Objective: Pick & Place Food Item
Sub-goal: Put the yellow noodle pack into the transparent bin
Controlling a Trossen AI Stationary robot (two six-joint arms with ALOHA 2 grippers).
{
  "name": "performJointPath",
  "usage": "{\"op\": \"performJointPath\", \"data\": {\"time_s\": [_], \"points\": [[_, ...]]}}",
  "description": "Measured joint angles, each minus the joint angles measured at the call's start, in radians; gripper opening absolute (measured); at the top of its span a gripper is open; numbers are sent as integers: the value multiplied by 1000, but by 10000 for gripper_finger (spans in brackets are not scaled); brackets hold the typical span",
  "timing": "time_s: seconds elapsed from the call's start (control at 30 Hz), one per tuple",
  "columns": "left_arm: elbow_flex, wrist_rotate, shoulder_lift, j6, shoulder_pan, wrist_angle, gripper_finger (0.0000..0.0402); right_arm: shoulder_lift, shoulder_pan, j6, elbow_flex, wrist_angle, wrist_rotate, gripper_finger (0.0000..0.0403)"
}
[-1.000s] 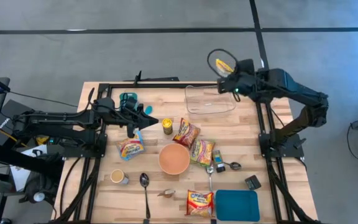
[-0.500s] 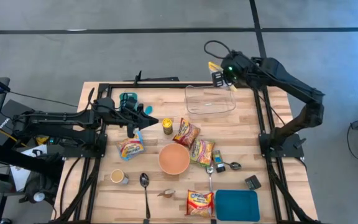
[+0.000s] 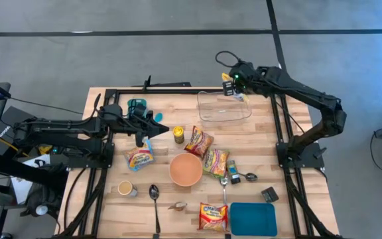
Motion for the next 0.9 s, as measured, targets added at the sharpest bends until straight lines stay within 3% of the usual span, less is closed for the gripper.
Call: {"op": "performJointPath", "data": {"time_s": [0.53, 0.9], "points": [[0, -13, 0, 0, 0, 0, 2, -1, 4, 99, -266, 239, 29, 0], [0, -15, 0, 0, 0, 0, 2, -1, 49, 223, -383, 263, 89, 0]]}}
